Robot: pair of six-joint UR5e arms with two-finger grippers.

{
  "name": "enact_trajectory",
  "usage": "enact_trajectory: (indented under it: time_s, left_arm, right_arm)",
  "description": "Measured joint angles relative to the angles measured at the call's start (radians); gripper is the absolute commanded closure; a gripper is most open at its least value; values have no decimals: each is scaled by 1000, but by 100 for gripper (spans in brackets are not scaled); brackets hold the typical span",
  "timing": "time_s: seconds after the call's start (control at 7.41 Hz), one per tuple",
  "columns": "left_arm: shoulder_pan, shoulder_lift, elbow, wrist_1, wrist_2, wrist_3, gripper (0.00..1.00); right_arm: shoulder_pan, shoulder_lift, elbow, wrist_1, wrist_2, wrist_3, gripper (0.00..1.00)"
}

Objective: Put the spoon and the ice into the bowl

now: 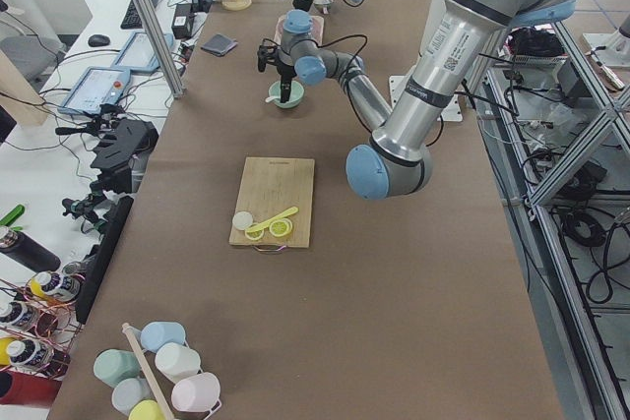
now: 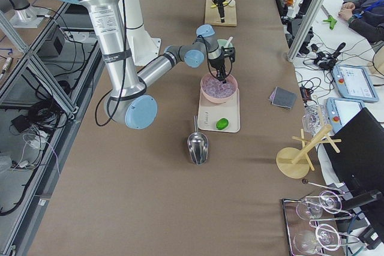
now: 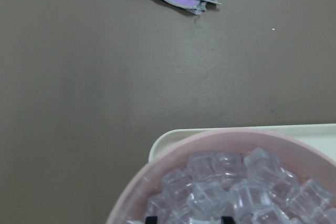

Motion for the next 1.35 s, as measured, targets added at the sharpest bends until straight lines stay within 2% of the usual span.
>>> enact_trajectory:
  time_s: [0.4, 0.81, 1.08, 1.35]
  left_arm:
    - [-224, 67, 22, 160, -201, 523, 1]
    - [-477, 175, 85, 319, -262, 1065, 1]
    - [-610, 227, 232, 337, -292, 1384, 1]
    - [-681, 246, 330, 336, -299, 1511, 1]
  right_arm:
    - [-19, 93, -4, -1, 6, 2, 100]
    - [-82, 198, -35, 0, -8, 44, 100]
    - [-131, 308, -135, 1, -62, 106, 100]
    - [-172, 420, -259, 1, -107, 148, 100]
